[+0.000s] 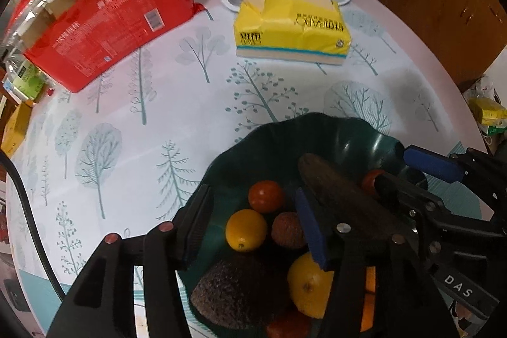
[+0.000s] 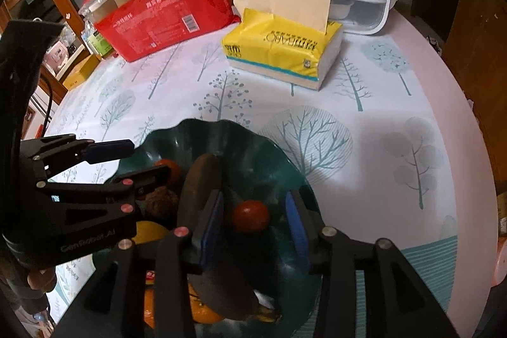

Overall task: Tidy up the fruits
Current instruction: 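Carry both cherry tomatoes onto the green plate and open both tools, then move both open tools back toward the white plate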

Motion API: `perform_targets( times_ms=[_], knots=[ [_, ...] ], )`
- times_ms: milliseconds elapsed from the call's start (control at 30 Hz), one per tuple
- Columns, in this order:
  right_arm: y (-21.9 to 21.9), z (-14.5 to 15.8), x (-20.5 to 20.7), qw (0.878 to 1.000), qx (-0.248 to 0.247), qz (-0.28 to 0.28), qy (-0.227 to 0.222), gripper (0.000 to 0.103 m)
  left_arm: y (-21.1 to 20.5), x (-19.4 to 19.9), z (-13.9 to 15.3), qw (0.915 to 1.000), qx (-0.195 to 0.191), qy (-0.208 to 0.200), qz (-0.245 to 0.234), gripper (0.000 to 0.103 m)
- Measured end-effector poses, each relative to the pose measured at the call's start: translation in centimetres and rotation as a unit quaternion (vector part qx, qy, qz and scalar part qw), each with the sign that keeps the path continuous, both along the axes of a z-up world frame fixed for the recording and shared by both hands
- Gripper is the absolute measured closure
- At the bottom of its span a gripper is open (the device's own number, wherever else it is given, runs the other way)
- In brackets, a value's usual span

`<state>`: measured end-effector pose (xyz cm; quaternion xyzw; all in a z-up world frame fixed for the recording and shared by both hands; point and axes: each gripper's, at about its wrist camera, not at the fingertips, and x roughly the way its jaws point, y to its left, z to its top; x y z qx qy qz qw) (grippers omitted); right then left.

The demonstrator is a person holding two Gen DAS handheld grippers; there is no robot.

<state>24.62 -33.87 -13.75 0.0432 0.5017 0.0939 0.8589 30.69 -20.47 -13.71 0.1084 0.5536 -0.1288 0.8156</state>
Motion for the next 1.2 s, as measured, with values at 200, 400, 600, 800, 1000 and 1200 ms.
perform_targets(
  times_ms=[200, 400, 600, 800, 1000, 1200],
  knots=[
    [0.2, 1.1, -0.7, 1.0, -0.001, -0.002, -0.013, 0.061, 0.7, -1.4, 2.0, 0.9997, -0.001, -0.023, 0.01, 0.043],
    [0.7, 2.1, -2.0, 1.0, 0.002, -0.003, -0.021, 0.061, 1.7, -4.0, 4.2, 0.9987, -0.008, -0.043, 0.026, 0.033],
    [1.3, 3.6, -4.1, 0.999, 0.01, -0.006, -0.03, 0.061, 3.6, -7.2, 6.8, 0.9966, -0.042, -0.048, 0.052, 0.024],
    [1.7, 6.0, -6.7, 0.999, 0.028, -0.012, -0.045, 0.061, 5.2, -9.9, 10.0, 0.9931, -0.074, -0.062, 0.067, 0.016],
    [2.2, 9.2, -9.5, 0.997, 0.038, -0.015, -0.069, 0.061, 6.7, -12.4, 13.3, 0.9887, -0.098, -0.084, 0.077, 0.014],
    [2.8, 12.3, -12.0, 0.995, 0.037, -0.019, -0.094, 0.061, 8.5, -14.9, 15.7, 0.9852, -0.105, -0.105, 0.087, 0.012]
  ],
)
